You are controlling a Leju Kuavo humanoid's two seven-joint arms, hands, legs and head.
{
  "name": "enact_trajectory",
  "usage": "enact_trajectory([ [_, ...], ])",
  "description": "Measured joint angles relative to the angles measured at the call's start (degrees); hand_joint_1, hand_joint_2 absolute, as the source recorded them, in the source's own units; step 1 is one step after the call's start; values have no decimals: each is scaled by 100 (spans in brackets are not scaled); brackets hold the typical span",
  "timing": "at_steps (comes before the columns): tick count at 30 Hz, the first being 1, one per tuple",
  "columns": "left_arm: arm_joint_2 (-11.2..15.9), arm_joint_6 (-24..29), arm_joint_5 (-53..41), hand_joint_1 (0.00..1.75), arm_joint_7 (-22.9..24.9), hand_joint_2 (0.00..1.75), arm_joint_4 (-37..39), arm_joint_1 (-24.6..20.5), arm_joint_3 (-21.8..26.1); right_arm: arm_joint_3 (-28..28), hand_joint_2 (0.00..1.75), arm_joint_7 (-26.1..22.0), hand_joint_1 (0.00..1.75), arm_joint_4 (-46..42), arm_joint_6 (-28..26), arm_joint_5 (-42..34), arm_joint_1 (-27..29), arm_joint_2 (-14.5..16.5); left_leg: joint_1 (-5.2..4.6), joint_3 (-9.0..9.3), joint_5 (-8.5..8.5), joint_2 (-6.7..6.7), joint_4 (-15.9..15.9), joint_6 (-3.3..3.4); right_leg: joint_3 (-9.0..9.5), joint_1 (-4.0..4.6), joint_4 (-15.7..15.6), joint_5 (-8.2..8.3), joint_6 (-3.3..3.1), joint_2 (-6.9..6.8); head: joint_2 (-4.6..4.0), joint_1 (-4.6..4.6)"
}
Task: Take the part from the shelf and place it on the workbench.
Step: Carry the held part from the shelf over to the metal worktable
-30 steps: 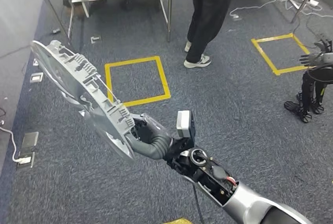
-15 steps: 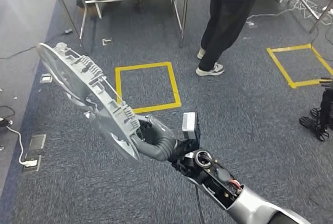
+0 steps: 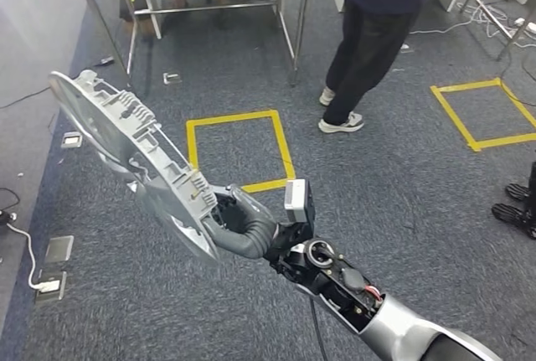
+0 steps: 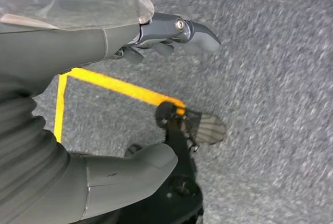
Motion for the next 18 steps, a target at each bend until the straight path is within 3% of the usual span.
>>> enact_trajectory([
  [2,16,-20,-4,0,-4,175,0,-12,1,1,175,7,175,-8,-3,1,-7,0,-21,121,-77,-16,-4,94,-232,-18,489,-134,14,-14,0,55],
  [4,34,-38,4,0,-9,175,0,-20,2,1,175,10,175,-15,-3,1,-7,0,-56,227,-169,-29,-6,153,-725,0,1299,-427,4,-15,0,134],
  [6,43,-44,21,0,-11,175,0,-22,2,1,175,18,175,-16,-8,0,1,-1,-101,346,-272,-54,-7,180,-1133,33,1737,-658,-35,-15,0,191],
  [7,42,-44,31,0,-11,175,0,-20,2,2,175,22,175,-15,-10,-1,4,-2,-118,421,-329,-69,-7,186,-1210,63,1666,-617,-73,-15,0,197],
  [8,38,-44,41,0,-11,175,0,-20,2,4,175,25,175,-15,-11,-1,4,-2,-128,501,-386,-82,-8,187,-1198,104,1400,-428,-124,-15,0,203],
  [10,20,-44,54,0,-11,175,0,-17,2,5,175,21,175,-15,-10,-2,-6,-2,-137,639,-491,-103,-13,176,-1077,213,615,244,-243,-11,0,214],
  [12,2,-44,56,0,-10,175,0,-16,2,8,175,16,175,-15,-9,-3,-25,-2,-150,700,-556,-126,-35,137,-985,287,116,658,-329,-6,0,228],
  [14,-2,-44,43,0,-10,175,0,-18,2,8,175,17,175,-15,-14,-3,-44,-2,-173,740,-576,-137,-62,96,-904,286,2,687,-368,-5,0,226],
  [16,5,-44,17,0,-9,175,0,-36,1,3,175,17,175,-16,-20,-2,-66,-2,-178,693,-598,-119,125,61,-768,251,-82,700,-394,-1,0,200],
  [18,10,-44,-5,0,-9,175,0,-70,0,-1,175,12,175,-16,-22,-1,-106,-2,-167,344,-732,-103,732,14,-650,227,-144,668,-424,-2,0,143],
])
